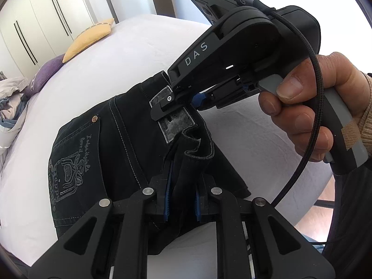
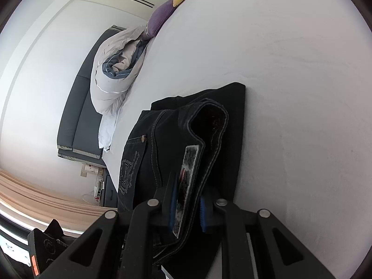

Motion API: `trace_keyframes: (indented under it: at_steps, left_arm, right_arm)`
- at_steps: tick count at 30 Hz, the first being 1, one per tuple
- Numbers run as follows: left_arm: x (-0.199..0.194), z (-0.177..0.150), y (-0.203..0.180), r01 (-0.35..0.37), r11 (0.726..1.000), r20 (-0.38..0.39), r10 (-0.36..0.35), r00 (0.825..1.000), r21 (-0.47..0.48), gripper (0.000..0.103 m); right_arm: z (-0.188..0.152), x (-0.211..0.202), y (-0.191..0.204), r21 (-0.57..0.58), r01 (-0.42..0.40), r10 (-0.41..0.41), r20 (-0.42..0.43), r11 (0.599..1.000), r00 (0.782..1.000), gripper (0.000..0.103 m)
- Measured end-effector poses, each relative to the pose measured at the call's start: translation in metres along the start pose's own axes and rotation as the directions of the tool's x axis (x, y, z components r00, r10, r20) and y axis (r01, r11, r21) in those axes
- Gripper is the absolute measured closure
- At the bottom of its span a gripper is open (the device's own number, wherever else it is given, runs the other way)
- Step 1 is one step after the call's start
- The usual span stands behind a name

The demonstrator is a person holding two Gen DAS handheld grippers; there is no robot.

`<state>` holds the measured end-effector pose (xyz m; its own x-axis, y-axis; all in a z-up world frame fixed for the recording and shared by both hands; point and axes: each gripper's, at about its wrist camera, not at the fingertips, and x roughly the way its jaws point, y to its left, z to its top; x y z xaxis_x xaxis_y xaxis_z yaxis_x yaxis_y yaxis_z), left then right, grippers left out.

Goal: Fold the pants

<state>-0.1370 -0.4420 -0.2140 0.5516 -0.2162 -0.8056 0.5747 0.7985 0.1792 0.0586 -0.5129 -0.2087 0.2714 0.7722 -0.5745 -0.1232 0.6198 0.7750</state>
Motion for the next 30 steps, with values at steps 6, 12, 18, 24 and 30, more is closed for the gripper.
trace_keyframes:
  at_steps: [6,12,18,24,30]
  left_arm:
    - [0.029,0.007,0.007,0.019,0.997,-0.043,-0.022,0.999,-0.07,0.084]
    - [0.006,0.009,0.021,0.153,0.969,-0.018,-0.16,0.987,-0.192,0.025]
    - [-0.038,-0.002,0.051,0.182,0.938,0.065,-0.171,0.983,-0.294,0.017]
    - [-0.046,-0.023,0.15,0.119,0.883,0.11,-0.076,0.991,-0.454,0.017]
    - [-0.014,-0.029,0.223,0.292,0.743,0.206,-0.209,0.956,-0.602,0.017]
  right_arm:
    - [0.003,0.011,-0.018,0.036,0.009,-0.009,-0.015,0.999,1.0,0.088]
    - [0.004,-0.004,-0.02,0.049,-0.007,0.007,0.01,0.999,1.0,0.069]
    - [0.01,-0.047,-0.017,0.074,-0.044,0.036,0.105,0.996,0.994,0.059]
    - [0.028,-0.037,0.033,-0.031,-0.226,0.228,0.089,0.974,0.97,0.059]
    - [0.017,0.04,0.008,0.083,-0.126,0.133,-0.092,0.989,0.987,0.071]
